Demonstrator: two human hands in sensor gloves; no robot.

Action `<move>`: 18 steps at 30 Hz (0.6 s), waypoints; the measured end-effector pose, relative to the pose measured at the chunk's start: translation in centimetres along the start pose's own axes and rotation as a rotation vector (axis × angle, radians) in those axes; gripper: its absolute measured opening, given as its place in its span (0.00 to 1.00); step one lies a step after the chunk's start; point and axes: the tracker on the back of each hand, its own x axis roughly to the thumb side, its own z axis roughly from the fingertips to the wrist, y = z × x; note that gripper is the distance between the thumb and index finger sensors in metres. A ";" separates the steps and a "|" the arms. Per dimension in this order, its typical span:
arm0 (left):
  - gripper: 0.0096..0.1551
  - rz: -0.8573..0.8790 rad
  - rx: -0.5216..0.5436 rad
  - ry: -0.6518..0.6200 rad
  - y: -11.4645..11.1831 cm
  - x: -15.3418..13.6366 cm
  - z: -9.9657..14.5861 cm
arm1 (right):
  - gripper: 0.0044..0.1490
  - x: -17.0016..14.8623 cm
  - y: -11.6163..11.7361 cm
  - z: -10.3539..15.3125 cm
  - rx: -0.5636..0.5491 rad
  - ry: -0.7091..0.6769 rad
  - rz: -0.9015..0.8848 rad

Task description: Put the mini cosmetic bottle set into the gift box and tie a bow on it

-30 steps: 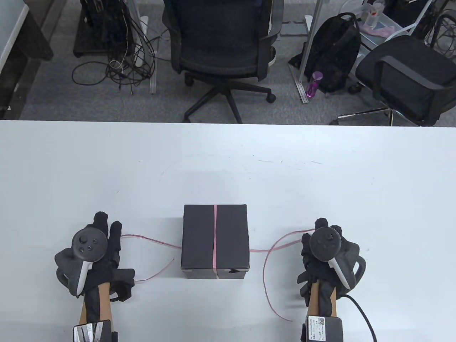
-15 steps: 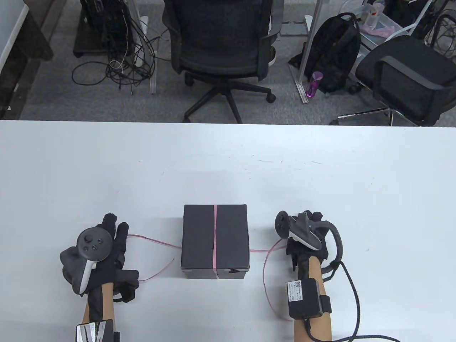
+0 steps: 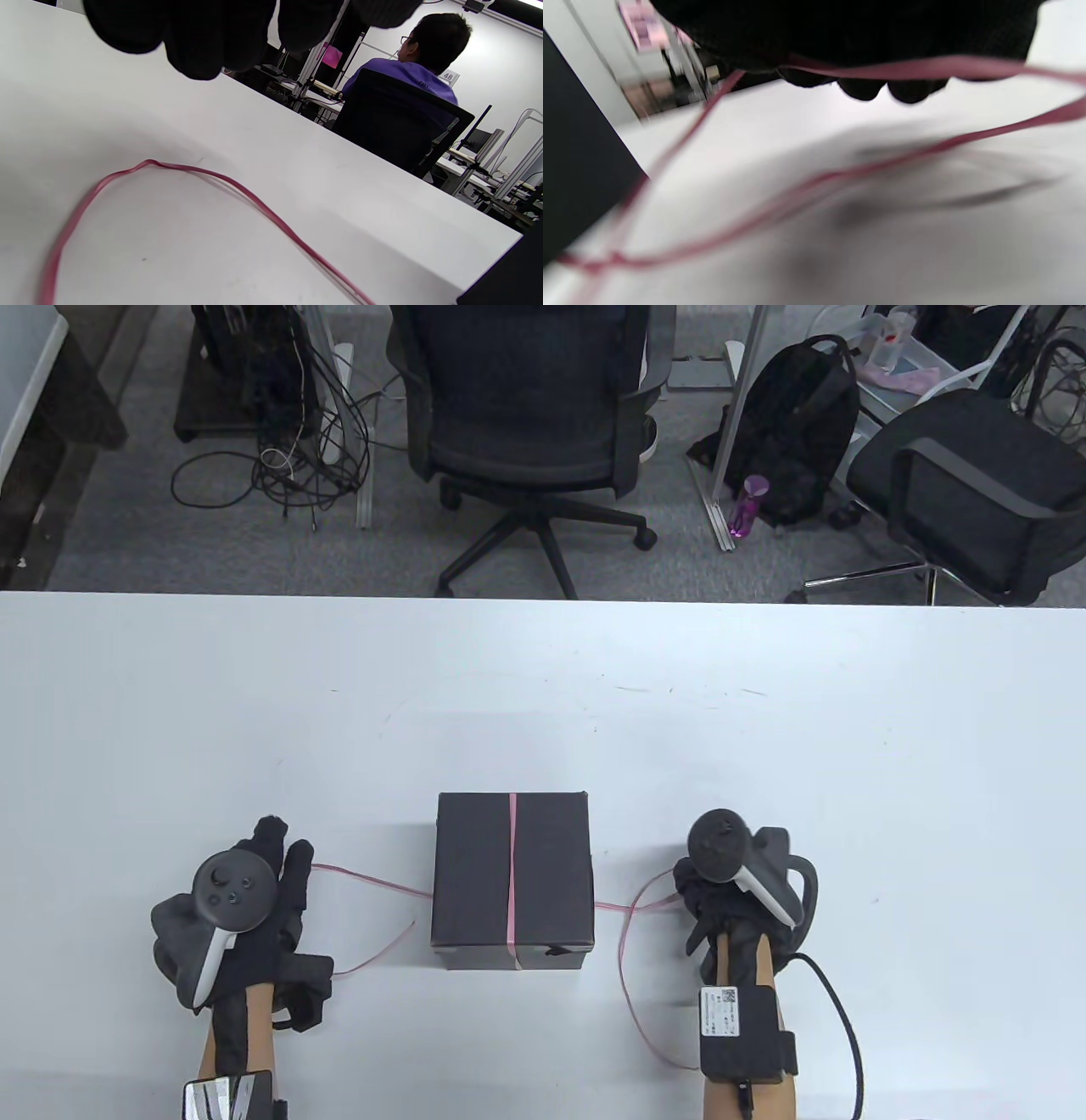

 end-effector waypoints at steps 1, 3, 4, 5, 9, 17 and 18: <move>0.38 0.010 0.031 -0.025 0.1 0.1 0.1 | 0.22 -0.2 -0.6 0.5 -0.002 -0.019 -0.172; 0.36 0.010 0.069 -0.070 0.4 0.4 0.3 | 0.22 -0.4 -1.0 1.4 0.013 -0.030 -0.443; 0.35 0.002 0.075 -0.101 0.6 0.6 0.4 | 0.22 -0.4 -1.0 1.8 0.013 -0.054 -0.573; 0.34 -0.001 0.078 -0.112 0.7 0.7 0.4 | 0.22 -0.3 -1.0 2.1 0.010 -0.063 -0.648; 0.28 0.002 0.060 -0.168 1.4 0.8 0.5 | 0.24 0.4 -0.9 3.8 -0.088 -0.103 -0.787; 0.27 -0.367 -0.196 0.002 -0.2 0.3 -0.8 | 0.26 1.5 -2.8 5.5 -0.274 -0.144 -0.753; 0.31 -0.431 -0.264 0.043 -0.9 0.1 -1.0 | 0.25 1.5 -2.9 5.6 -0.286 -0.147 -0.745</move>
